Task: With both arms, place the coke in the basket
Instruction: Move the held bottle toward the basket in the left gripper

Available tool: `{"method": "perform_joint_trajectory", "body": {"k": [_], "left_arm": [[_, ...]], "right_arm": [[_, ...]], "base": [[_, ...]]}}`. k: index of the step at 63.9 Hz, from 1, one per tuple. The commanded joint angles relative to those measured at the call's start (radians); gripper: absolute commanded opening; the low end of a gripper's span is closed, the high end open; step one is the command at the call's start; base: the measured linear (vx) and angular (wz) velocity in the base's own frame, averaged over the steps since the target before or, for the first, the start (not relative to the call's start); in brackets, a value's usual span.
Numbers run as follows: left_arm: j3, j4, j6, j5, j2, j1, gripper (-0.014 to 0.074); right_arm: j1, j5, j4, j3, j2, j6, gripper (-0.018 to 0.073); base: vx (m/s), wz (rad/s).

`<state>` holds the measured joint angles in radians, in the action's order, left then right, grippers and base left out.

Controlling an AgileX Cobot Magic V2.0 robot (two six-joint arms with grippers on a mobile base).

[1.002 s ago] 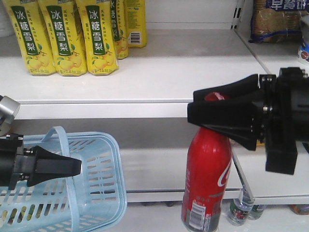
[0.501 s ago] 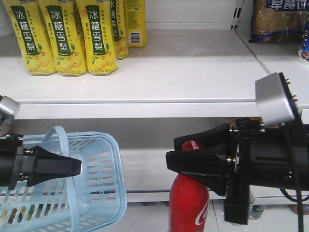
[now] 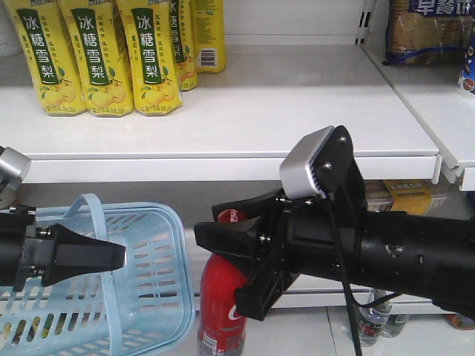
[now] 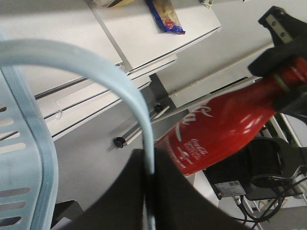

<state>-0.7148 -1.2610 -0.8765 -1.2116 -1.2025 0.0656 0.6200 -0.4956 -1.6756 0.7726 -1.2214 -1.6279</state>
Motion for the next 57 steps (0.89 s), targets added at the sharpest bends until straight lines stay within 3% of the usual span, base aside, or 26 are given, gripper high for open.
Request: {"method": "perform_joint_trajectory", "body": {"k": [1, 57], "left_arm": [[-0.031, -0.077, -0.015, -0.027, 0.025, -0.004, -0.0006], [-0.031, -0.077, -0.015, -0.027, 0.025, -0.004, -0.0006]], "right_arm": [[0.002, -0.030, -0.111, 0.065, -0.016, -0.012, 0.0169], [0.002, -0.128, -0.111, 0.328, -0.368, -0.001, 0.0169]], "base": [[0.00, 0.00], [0.00, 0.00]]}}
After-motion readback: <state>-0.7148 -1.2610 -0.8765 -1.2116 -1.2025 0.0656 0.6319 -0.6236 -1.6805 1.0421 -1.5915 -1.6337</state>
